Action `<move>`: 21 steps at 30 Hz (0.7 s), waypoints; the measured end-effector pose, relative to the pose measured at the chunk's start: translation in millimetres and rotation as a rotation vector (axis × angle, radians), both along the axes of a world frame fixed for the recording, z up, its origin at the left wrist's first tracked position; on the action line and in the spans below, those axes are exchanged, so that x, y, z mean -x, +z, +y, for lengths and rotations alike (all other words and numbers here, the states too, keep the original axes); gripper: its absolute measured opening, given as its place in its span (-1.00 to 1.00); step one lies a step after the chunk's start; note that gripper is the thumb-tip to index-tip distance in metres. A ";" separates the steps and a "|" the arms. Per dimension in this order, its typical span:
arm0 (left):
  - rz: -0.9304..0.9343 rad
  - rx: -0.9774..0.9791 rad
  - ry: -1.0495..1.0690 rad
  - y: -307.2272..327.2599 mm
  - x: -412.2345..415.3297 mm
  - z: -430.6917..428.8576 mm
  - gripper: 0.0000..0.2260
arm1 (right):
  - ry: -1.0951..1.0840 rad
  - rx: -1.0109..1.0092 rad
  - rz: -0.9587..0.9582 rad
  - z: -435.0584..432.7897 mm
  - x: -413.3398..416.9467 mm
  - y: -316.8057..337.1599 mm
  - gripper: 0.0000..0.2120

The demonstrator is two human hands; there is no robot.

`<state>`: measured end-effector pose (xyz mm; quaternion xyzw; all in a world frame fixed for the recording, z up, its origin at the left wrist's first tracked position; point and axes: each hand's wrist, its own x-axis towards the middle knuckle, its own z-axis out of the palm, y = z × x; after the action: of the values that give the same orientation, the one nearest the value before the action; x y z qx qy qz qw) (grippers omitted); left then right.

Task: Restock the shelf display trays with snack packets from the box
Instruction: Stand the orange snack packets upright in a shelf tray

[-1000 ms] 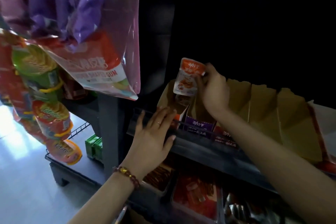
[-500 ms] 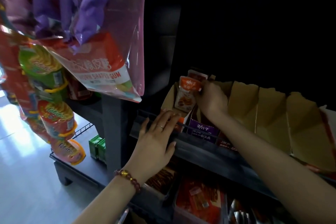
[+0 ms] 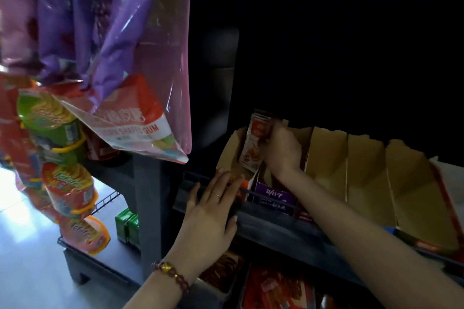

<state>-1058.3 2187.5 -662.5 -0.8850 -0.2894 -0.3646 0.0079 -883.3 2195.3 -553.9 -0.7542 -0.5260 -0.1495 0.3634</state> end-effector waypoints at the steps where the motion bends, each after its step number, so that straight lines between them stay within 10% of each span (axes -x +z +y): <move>1: -0.001 -0.002 0.000 -0.4 -0.3 -0.1 -0.40 | 0.007 0.099 -0.051 -1.5 2.9 -0.1 -0.93; 8: 0.003 -0.001 -0.013 -1.0 1.1 -1.0 -0.39 | -0.200 0.781 -0.400 -2.3 18.1 16.0 -0.52; 21: 0.001 0.007 -0.017 0.0 2.9 0.3 -0.40 | -0.233 0.790 -0.526 0.3 26.8 15.2 -0.46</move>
<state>-1061.2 2187.8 -662.5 -0.8875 -0.2835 -0.3633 0.0017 -910.1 2195.6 -538.7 -0.8250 -0.5286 -0.1638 -0.1148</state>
